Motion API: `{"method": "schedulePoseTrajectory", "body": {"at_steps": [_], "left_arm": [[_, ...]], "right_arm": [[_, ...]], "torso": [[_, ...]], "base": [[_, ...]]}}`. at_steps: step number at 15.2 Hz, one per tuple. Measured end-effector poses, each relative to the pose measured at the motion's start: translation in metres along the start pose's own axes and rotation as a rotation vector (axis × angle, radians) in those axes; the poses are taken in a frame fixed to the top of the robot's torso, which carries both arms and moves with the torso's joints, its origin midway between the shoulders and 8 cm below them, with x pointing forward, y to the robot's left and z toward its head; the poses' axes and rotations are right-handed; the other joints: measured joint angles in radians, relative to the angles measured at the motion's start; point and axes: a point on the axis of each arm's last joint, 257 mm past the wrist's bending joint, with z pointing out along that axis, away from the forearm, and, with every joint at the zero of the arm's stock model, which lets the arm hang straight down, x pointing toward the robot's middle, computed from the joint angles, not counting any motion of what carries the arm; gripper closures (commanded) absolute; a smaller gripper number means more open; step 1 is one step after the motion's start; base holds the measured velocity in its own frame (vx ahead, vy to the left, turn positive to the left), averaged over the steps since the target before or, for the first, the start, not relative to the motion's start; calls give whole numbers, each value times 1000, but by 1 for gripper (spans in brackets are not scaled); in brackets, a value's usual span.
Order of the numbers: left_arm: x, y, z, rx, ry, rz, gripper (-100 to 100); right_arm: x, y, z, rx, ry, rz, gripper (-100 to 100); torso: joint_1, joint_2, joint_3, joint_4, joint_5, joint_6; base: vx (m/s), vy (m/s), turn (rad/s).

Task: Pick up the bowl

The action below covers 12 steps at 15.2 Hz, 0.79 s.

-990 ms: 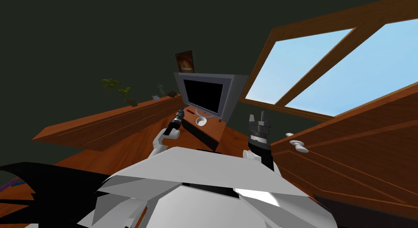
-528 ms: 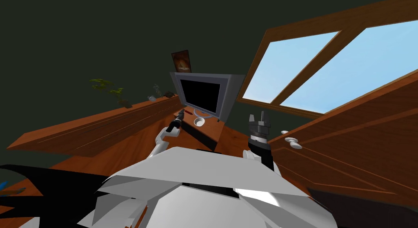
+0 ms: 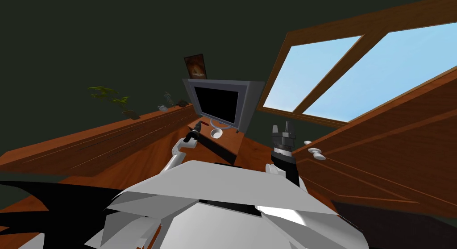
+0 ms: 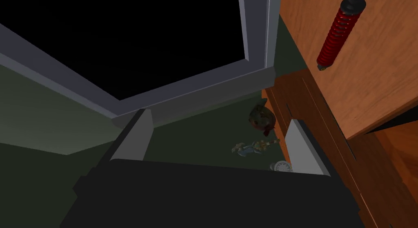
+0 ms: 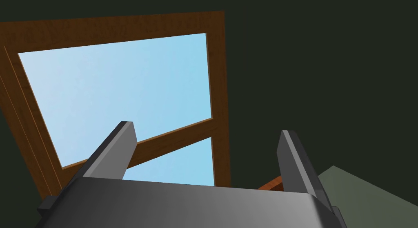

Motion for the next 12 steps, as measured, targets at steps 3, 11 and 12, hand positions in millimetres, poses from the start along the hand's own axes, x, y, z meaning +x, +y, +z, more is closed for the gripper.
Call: {"method": "schedulePoseTrajectory", "body": {"at_steps": [3, 11, 12], "left_arm": [[-1, 20, 7, -59, -4, -1, -100], [-2, 79, 22, -243, -9, -13, -100], [-1, 87, 24, -265, -10, -16, -100]], "right_arm": [[0, 0, 0, 0, 0, 0, 0], [0, 0, 0, 0, 0, 0, 0], [0, 0, 0, 0, 0, 0, 0]], "torso": [[0, 0, 0, 0, 0, 0], [0, 0, 0, 0, 0, 0], [-1, 0, 0, 0, 0, 0]], "base": [[13, -14, -56], [13, -16, -64], [13, -16, -74]]}}
